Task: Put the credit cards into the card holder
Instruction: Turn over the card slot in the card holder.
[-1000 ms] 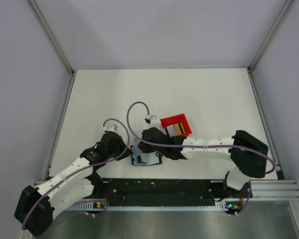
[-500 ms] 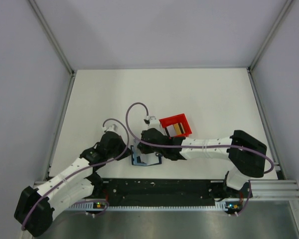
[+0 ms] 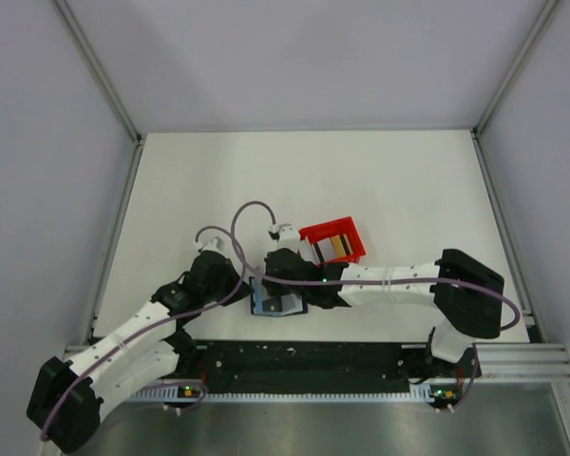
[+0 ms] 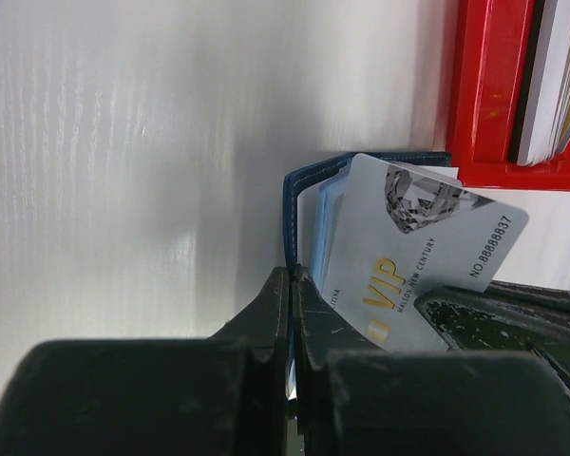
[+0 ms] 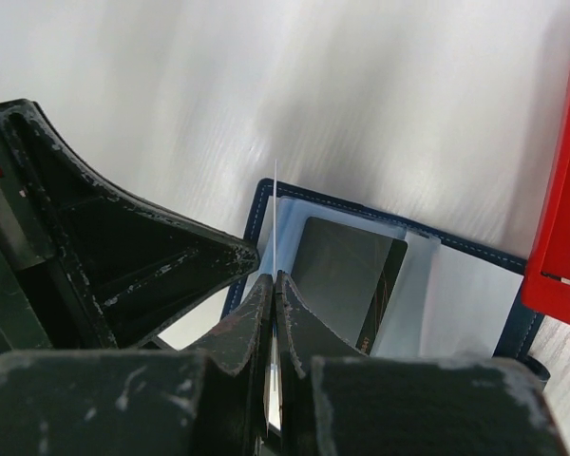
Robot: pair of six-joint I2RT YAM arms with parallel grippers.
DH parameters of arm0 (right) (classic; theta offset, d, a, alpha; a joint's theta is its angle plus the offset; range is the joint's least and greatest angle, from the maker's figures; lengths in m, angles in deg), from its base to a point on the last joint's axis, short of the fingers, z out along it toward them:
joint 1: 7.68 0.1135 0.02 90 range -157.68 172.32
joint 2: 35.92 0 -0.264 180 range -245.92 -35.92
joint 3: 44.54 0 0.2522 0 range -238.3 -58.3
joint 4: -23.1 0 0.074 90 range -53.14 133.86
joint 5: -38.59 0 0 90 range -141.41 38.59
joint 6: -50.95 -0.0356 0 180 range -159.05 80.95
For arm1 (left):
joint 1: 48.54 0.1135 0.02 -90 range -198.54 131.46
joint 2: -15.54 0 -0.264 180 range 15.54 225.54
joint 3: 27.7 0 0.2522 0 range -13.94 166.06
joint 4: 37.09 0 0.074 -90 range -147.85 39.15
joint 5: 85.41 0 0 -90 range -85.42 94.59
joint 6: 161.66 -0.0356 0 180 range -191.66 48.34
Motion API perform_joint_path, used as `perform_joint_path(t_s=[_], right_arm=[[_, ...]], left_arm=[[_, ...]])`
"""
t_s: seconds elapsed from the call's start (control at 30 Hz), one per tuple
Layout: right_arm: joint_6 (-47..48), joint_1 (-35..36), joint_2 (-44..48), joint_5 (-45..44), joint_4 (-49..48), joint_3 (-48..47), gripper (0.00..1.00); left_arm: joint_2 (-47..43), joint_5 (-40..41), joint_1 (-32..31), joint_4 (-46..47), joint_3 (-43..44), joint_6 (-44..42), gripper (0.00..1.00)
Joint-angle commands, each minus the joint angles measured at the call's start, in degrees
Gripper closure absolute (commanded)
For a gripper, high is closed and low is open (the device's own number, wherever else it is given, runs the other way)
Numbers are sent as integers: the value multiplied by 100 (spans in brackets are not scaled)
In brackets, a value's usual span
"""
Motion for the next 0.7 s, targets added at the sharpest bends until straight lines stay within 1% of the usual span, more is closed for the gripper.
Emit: perform_joint_path(t_s=[0.0,0.13,0.33,0.5,0.67], right_arm=[[237,181,-45,-432,254,-381,100],[343,207,-88,-740,615,-504,100],[352,207,-98,-732,703,-522,100],[492,207,271,-653,273,-399,100],[378,199,368,-442,62,-381,100]], left_arm=[[-135,-9,-23,177,49,12,100],[-153,35,-23,116,67,-6,100],[-179,35,-32,107,76,3,100],[-162,53,-23,116,84,-14,100],[-188,79,-32,72,85,-6,100]])
